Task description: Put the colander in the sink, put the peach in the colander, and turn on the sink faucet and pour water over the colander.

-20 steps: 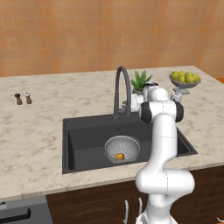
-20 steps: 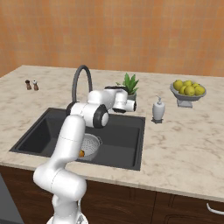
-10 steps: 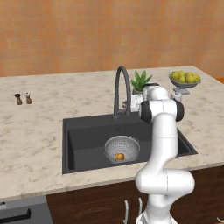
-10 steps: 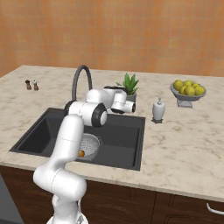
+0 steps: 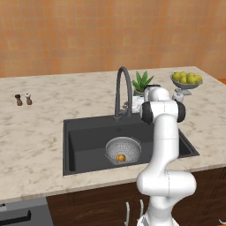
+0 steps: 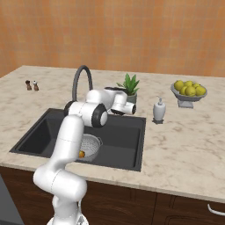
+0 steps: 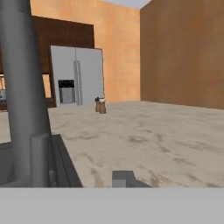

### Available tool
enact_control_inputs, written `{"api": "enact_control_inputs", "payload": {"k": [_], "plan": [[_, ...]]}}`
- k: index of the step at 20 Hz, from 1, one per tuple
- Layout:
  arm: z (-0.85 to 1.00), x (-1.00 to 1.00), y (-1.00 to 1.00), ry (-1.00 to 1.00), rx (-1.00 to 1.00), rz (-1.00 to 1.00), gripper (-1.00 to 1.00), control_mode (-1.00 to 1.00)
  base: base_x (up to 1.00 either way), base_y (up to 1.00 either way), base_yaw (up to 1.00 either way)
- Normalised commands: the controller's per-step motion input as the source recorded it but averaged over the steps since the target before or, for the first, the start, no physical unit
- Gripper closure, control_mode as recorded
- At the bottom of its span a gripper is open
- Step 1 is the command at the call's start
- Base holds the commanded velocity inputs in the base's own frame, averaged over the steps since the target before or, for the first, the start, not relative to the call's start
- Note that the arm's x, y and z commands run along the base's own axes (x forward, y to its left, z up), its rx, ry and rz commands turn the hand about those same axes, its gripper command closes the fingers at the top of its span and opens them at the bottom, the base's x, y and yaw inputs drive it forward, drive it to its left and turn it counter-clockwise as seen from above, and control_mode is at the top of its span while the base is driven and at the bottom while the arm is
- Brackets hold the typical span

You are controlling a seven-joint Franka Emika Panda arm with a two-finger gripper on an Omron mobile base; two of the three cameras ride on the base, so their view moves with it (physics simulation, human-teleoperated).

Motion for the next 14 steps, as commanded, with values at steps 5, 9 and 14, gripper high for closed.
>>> {"api": "enact_control_inputs", "payload": {"k": [5, 9, 14], "plan": [[0.0, 0.28, -0.25, 0.01, 0.06, 0.0, 1.0, -1.0, 0.0, 0.0, 0.0], [0.0, 0.33, -0.3, 0.03, 0.06, -0.01, 1.0, -1.0, 0.0, 0.0, 0.0], [0.0, 0.32, -0.26, 0.04, 0.04, -0.03, 1.0, -1.0, 0.0, 0.0, 0.0]]}}
